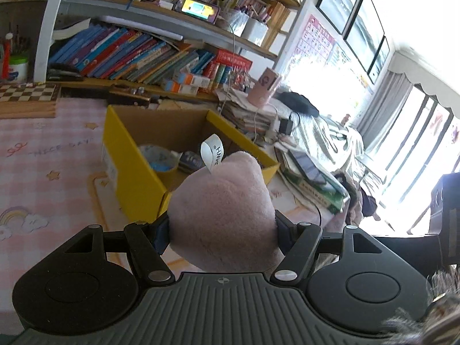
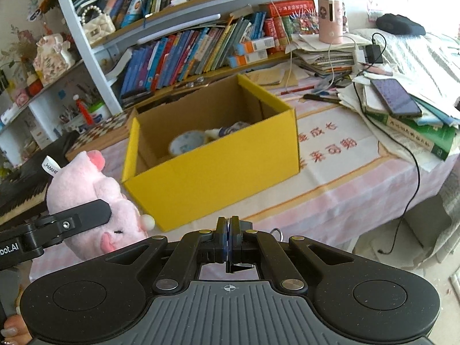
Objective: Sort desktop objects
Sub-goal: 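Lift the pig and binder clip and carry them over the yellow box, then open the left tool to drop the pig while the right tool releases the clip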
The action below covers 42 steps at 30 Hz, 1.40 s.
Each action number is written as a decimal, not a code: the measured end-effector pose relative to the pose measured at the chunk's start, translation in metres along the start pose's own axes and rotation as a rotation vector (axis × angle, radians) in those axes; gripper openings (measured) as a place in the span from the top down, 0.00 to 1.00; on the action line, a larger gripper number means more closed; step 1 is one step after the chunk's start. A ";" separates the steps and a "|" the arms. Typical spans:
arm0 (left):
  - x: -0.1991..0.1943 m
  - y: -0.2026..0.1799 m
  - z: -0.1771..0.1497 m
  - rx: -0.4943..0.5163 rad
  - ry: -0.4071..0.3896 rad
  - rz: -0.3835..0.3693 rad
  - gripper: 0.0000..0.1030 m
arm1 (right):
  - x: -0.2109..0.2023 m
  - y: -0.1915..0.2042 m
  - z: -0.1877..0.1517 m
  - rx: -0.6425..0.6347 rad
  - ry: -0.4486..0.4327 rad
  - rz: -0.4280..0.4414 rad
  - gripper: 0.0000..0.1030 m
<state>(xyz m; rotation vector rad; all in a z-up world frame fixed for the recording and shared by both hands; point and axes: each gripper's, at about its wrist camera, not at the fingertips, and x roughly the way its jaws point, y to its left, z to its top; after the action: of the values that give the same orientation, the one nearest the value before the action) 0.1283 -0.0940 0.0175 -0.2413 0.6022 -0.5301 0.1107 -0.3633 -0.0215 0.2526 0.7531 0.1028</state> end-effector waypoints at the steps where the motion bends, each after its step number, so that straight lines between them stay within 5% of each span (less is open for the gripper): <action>1: 0.002 -0.001 0.003 -0.006 -0.013 0.003 0.35 | 0.002 -0.005 0.006 0.006 -0.005 0.007 1.00; 12: 0.033 -0.018 0.048 0.005 -0.138 0.122 0.35 | 0.023 -0.024 0.082 -0.051 -0.112 0.141 1.00; 18: 0.059 -0.016 0.061 0.023 -0.140 0.181 0.35 | 0.051 -0.017 0.115 -0.156 -0.128 0.203 1.00; 31: 0.141 0.006 0.073 0.157 0.056 0.303 0.35 | 0.152 0.003 0.134 -0.388 0.071 0.224 1.00; 42: 0.177 0.003 0.067 0.270 0.190 0.310 0.34 | 0.186 0.009 0.137 -0.505 0.162 0.215 1.00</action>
<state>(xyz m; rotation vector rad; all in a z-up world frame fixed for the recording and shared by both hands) 0.2925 -0.1820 -0.0136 0.1590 0.7292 -0.3299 0.3397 -0.3469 -0.0460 -0.1599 0.8336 0.5142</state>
